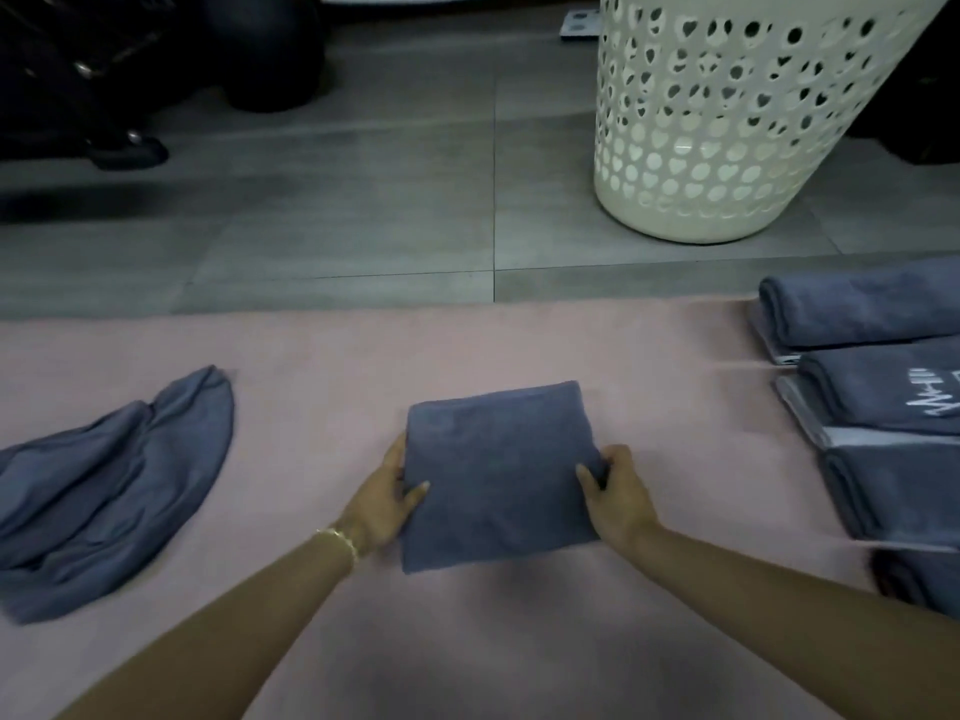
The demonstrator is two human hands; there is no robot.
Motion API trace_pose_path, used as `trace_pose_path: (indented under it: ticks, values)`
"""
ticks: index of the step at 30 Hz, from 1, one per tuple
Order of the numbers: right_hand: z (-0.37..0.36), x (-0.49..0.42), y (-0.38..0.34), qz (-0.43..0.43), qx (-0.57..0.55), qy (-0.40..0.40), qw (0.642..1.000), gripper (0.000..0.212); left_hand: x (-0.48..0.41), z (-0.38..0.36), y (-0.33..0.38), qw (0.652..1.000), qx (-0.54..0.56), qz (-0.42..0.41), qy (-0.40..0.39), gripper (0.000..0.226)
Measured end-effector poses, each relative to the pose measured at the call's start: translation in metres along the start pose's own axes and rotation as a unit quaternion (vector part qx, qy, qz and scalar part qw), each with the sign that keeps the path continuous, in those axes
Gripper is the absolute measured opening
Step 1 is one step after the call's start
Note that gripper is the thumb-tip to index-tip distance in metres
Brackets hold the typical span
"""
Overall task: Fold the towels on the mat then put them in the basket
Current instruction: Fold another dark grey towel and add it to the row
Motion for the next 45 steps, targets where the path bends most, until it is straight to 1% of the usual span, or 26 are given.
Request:
trace_pose_path:
  ticks: [1, 2, 3, 4, 6, 8, 10, 11, 13, 16, 20, 22, 24, 26, 27, 29, 31, 32, 33, 35, 37, 38, 40, 41, 43, 45]
  values:
    - [-0.002, 0.003, 0.011, -0.01, 0.018, 0.022, 1.0, 0.016, 0.003, -0.006, -0.01, 0.993, -0.107, 0.007, 0.045, 0.069]
    - [-0.004, 0.006, 0.018, 0.01, 0.048, 0.055, 0.997, 0.019, 0.007, -0.012, -0.014, 0.972, -0.204, -0.013, 0.112, 0.064]
    - [-0.006, 0.009, 0.021, 0.054, 0.092, 0.085, 0.991, 0.026, 0.013, -0.021, -0.011, 0.947, -0.274, -0.056, 0.159, 0.063]
    - [-0.01, 0.013, 0.022, 0.116, 0.139, 0.098, 0.979, 0.037, 0.02, -0.031, -0.004, 0.925, -0.319, -0.115, 0.172, 0.064]
    - [-0.02, 0.022, 0.019, 0.281, 0.232, 0.081, 0.928, 0.055, 0.031, -0.053, -0.002, 0.883, -0.388, -0.242, 0.103, 0.067]
    - [-0.027, 0.024, 0.025, 0.405, 0.338, 0.019, 0.849, 0.058, 0.037, -0.069, -0.019, 0.835, -0.453, -0.311, 0.023, 0.073]
    - [-0.028, 0.019, 0.038, 0.464, 0.431, -0.028, 0.774, 0.061, 0.038, -0.076, -0.033, 0.815, -0.496, -0.298, 0.0, 0.076]
    - [-0.026, 0.015, 0.043, 0.479, 0.457, -0.039, 0.748, 0.063, 0.037, -0.078, -0.037, 0.811, -0.51, -0.287, 0.007, 0.075]
    - [-0.021, 0.005, 0.046, 0.484, 0.482, -0.049, 0.729, 0.072, 0.032, -0.079, -0.04, 0.814, -0.516, -0.267, 0.015, 0.072]
    - [-0.016, -0.002, 0.043, 0.479, 0.486, -0.064, 0.728, 0.079, 0.023, -0.076, -0.042, 0.823, -0.515, -0.238, 0.024, 0.075]
    - [-0.011, -0.008, 0.038, 0.462, 0.494, -0.077, 0.733, 0.083, 0.014, -0.073, -0.037, 0.808, -0.529, -0.259, 0.02, 0.079]
    - [-0.011, -0.01, 0.036, 0.44, 0.5, -0.089, 0.74, 0.084, 0.012, -0.068, -0.029, 0.809, -0.52, -0.273, 0.016, 0.069]
    - [-0.011, -0.014, 0.032, 0.415, 0.502, -0.113, 0.75, 0.08, 0.007, -0.062, -0.019, 0.818, -0.498, -0.288, 0.031, 0.049]
    - [-0.009, -0.014, 0.023, 0.384, 0.482, -0.156, 0.772, 0.075, 0.005, -0.055, -0.005, 0.839, -0.454, -0.298, 0.022, 0.046]
    - [-0.007, -0.012, 0.016, 0.373, 0.447, -0.173, 0.794, 0.076, 0.004, -0.048, 0.006, 0.859, -0.422, -0.289, -0.002, 0.041]
    - [-0.001, -0.005, 0.004, 0.281, 0.376, -0.248, 0.848, 0.071, 0.003, -0.031, 0.018, 0.908, -0.351, -0.199, -0.115, 0.038]
    - [0.005, 0.004, -0.011, 0.205, 0.312, -0.317, 0.872, 0.04, 0.002, -0.017, 0.03, 0.928, -0.286, -0.121, -0.207, 0.033]
    - [0.007, 0.009, -0.017, 0.173, 0.292, -0.352, 0.872, 0.022, 0.002, -0.011, 0.035, 0.93, -0.262, -0.099, -0.237, 0.033]
    - [0.01, 0.015, -0.024, 0.135, 0.284, -0.39, 0.865, 0.015, 0.003, -0.007, 0.038, 0.929, -0.242, -0.072, -0.269, 0.035]
    - [0.014, 0.025, -0.033, 0.051, 0.301, -0.459, 0.834, 0.014, 0.01, -0.002, 0.041, 0.922, -0.198, -0.001, -0.332, 0.036]
    - [0.017, 0.025, -0.036, -0.019, 0.308, -0.492, 0.814, 0.017, 0.017, 0.001, 0.035, 0.924, -0.122, 0.066, -0.356, 0.028]
    - [0.018, 0.024, -0.037, -0.046, 0.294, -0.497, 0.815, 0.019, 0.022, 0.003, 0.033, 0.931, -0.076, 0.091, -0.345, 0.024]
    - [0.018, 0.018, -0.037, -0.077, 0.241, -0.479, 0.841, 0.023, 0.03, 0.006, 0.022, 0.949, 0.013, 0.114, -0.294, 0.023]
    - [0.018, 0.014, -0.037, -0.085, 0.209, -0.458, 0.86, 0.029, 0.031, 0.008, 0.013, 0.954, 0.066, 0.128, -0.262, 0.031]
    - [0.018, 0.005, -0.035, -0.1, 0.149, -0.419, 0.89, 0.047, 0.039, 0.012, 0.0, 0.95, 0.178, 0.157, -0.206, 0.047]
    - [0.018, 0.001, -0.032, -0.123, 0.091, -0.39, 0.908, 0.057, 0.045, 0.012, -0.012, 0.951, 0.221, 0.155, -0.153, 0.061]
Point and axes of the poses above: each hand's wrist, its own x-axis away from the middle knuckle, its own z-axis out of the back of the hand, y = z × x, the point moved 2 cm from there along -x, towards the middle knuckle, and after that the axes turned 9 degrees about -z, right-handed, at the moved point
